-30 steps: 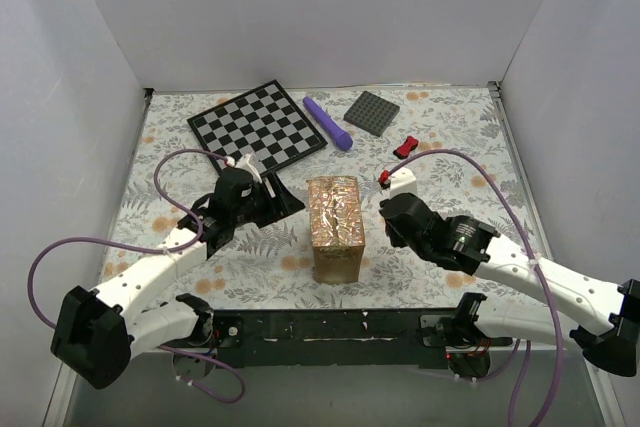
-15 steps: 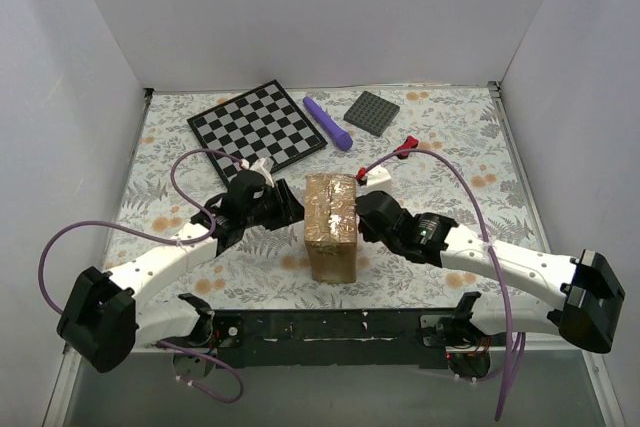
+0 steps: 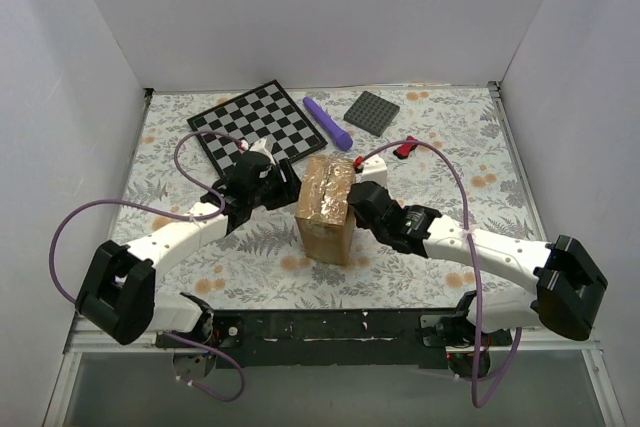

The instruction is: Unpack the express box

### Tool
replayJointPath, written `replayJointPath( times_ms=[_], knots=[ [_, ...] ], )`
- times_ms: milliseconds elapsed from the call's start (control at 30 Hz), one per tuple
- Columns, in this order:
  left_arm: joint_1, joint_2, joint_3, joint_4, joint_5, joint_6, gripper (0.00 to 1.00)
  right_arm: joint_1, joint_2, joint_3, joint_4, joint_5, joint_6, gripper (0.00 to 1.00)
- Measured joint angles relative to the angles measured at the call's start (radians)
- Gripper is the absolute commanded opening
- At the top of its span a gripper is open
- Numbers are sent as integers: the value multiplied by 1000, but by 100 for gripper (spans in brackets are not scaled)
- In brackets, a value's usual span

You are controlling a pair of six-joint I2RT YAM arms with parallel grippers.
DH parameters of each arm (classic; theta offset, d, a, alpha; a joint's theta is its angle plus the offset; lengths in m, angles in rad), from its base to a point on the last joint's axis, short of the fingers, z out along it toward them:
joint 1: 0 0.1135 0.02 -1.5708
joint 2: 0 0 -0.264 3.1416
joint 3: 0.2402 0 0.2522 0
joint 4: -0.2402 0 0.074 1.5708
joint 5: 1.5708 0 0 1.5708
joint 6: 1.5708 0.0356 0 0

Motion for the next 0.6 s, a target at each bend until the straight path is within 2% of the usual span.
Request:
replayJointPath(
  times_ms=[200,467,600],
  knots=[
    [7,56,105,-24,-71,15,77,-40,-8,0,8,5,2,1],
    [43,-77,119,-97,-232,-5,82,-41,-165,11,-111,53,-4,1],
    [88,-192,118,-100,-233,4,82,-41,-252,48,-202,89,-35,1]
  ],
)
